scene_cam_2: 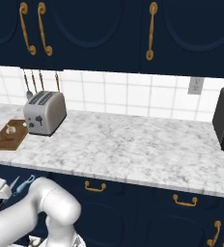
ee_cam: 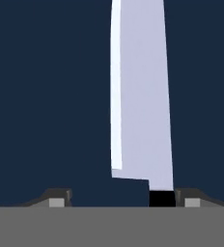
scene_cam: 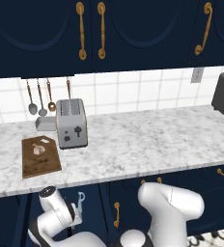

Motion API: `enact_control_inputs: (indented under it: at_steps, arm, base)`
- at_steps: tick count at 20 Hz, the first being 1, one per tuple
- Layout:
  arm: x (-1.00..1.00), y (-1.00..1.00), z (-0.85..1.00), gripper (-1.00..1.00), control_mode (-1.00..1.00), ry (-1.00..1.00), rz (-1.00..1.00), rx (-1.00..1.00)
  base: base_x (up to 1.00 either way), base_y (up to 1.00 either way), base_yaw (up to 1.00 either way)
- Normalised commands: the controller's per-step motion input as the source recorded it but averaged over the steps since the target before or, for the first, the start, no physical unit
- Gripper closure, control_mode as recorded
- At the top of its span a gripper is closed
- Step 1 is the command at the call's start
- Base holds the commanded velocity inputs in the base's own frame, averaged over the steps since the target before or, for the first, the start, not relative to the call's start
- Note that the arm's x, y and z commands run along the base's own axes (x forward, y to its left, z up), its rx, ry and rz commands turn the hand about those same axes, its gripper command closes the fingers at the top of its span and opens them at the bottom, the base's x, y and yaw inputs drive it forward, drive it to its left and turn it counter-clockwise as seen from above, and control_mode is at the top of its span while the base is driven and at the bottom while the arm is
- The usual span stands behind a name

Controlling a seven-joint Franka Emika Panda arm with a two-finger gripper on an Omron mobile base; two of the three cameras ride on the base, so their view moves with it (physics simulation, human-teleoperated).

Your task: Place the appropriate cutting tool for cutting the garlic skin on the cutting board.

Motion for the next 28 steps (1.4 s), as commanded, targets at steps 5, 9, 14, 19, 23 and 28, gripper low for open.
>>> enact_control_inputs:
  at_steps: [5, 9, 14, 19, 23, 28]
  arm:
    - [0.11, 0.12, -0.49, -1.00, -1.00, 0.00, 0.00, 0.00]
    - [-0.09, -0.01, -0.61, -1.00, -1.00, 0.00, 0.00, 0.00]
    - [-0.34, -0.01, -0.73, -1.00, -1.00, 0.00, 0.00, 0.00]
    - [-0.55, 0.00, -0.91, 1.00, -1.00, 0.00, -0.05, 0.00]
    - [-0.47, -0.05, -0.68, 1.00, -1.00, -0.06, -0.09, 0.00]
    - [-0.37, -0.03, -0.19, 1.00, -1.00, -0.06, -0.11, 0.00]
  base:
    - [0.00, 0.00, 0.00]
    - [0.00, 0.00, 0.00]
    - [0.00, 0.00, 0.00]
    - [0.00, 0.00, 0.00]
    - [0.00, 0.00, 0.00]
    - [0.00, 0.00, 0.00]
